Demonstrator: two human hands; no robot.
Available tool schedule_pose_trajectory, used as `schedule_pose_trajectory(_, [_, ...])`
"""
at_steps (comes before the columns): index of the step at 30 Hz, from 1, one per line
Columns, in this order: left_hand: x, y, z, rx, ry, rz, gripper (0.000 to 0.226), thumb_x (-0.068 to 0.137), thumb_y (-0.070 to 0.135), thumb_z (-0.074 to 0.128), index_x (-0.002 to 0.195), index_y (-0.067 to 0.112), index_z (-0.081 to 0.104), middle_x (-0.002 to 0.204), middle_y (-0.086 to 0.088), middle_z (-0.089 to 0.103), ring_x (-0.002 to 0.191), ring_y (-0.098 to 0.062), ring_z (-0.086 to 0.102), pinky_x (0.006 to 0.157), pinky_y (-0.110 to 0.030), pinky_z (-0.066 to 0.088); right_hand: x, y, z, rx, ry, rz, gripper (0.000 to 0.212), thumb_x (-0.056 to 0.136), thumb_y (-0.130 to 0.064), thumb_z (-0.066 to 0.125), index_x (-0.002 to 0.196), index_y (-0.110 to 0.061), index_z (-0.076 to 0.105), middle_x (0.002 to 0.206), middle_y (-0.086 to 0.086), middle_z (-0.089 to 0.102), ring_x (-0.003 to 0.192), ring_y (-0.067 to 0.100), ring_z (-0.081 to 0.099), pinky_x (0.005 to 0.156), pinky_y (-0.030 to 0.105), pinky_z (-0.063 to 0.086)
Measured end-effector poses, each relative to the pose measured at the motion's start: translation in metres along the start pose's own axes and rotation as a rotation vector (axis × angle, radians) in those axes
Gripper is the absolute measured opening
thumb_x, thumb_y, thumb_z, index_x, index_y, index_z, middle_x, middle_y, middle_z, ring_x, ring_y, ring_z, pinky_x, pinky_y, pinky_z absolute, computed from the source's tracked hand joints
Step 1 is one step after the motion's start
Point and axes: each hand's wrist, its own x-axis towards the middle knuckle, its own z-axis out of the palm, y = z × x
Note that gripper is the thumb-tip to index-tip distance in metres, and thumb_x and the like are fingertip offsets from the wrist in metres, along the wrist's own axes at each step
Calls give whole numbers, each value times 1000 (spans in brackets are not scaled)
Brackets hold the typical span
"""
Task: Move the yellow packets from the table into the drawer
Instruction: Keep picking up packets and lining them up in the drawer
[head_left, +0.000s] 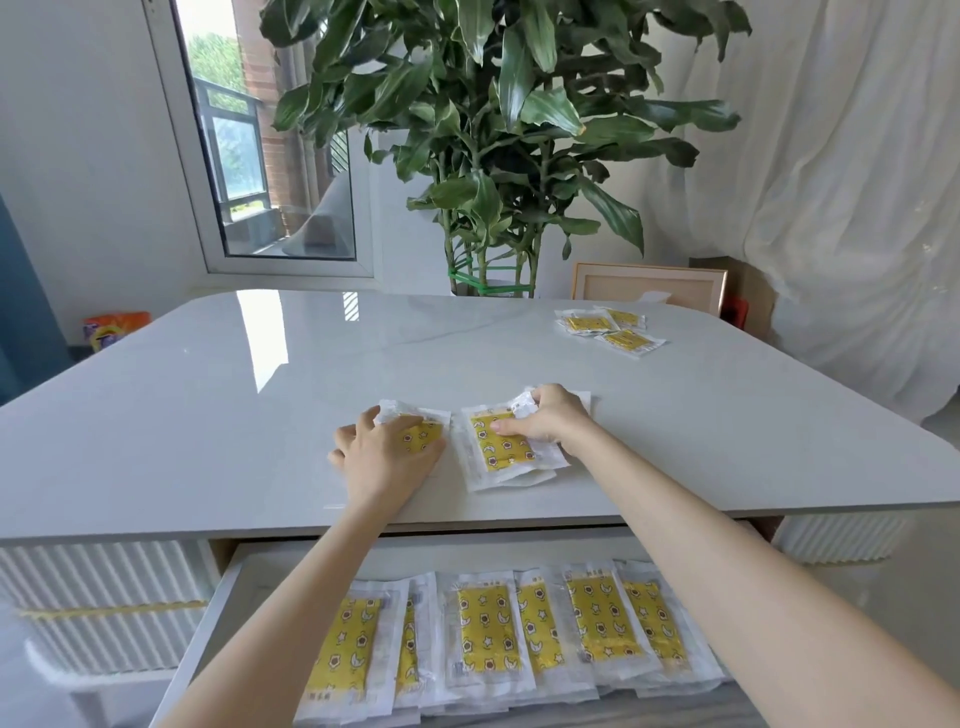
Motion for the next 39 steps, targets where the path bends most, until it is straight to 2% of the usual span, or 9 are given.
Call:
schedule_pose_trajectory(4, [2,2,-2,14,21,-57,36,89,47,51,124,39,58,148,0,37,128,-31,35,100,-40,21,-5,-9,1,-200,-70,-15,76,72,-62,70,122,-8,50,119,9,56,109,24,55,81,28,43])
schedule_pose_trajectory(7, [6,-3,-6,0,49,-98,38,89,46,50,125,39,56,147,1,37,127,-28,42,100,-40,20,-6,-13,6,-241,-93,-11,81,72,-60,73,126,-5,47,116,7,56,98,23,54,74,27,41])
schedule_pose_trajectory(14, [35,-8,-18,16,-171,-169,66,75,50,68,135,42,41,135,0,50,121,-25,51,99,-39,35,-11,-23,12,-175,-97,15,97,67,-46,83,138,-1,36,135,9,50,110,23,55,74,27,42])
schedule_pose_trajectory(17, [41,-10,-20,-61,-259,-179,72,67,45,77,131,40,46,129,-2,54,117,-26,53,100,-47,42,-14,-22,15,-98,-77,30,106,63,-43,87,141,-2,29,139,10,46,123,25,50,82,29,42])
schedule_pose_trajectory(21, [37,-8,-20,-77,-322,-171,91,52,52,80,133,39,40,112,1,61,114,-26,55,100,-46,43,-19,-19,18,-86,-40,13,87,64,-44,86,130,-5,42,129,6,53,116,23,54,83,29,46])
schedule_pose_trajectory(27, [28,-5,-25,-116,-366,-188,119,42,54,81,144,32,25,118,-3,61,119,-26,52,104,-44,39,-29,-13,25,7,-16,-3,69,65,-42,85,114,-8,50,117,7,61,105,22,60,79,29,48])
schedule_pose_trajectory(31, [13,2,-35,-97,-387,-187,96,65,43,83,142,17,32,135,-5,48,125,-25,46,105,-35,38,-40,-8,25,103,-16,-37,63,71,-36,83,116,-7,50,117,8,59,103,22,56,78,29,46])
schedule_pose_trajectory(34, [2,5,-40,-198,-391,-208,81,74,30,79,138,5,36,136,-8,44,125,-24,45,88,-26,39,-48,-1,25,193,-30,-59,54,76,-31,79,113,-8,47,120,7,56,101,20,53,78,28,43])
schedule_pose_trajectory(39, [-18,-1,-58,-370,-369,-239,78,75,30,79,137,7,38,131,-7,50,112,-24,54,82,-27,44,-60,9,22,378,-73,-100,74,67,-37,82,128,-10,49,126,4,57,118,22,55,99,39,47])
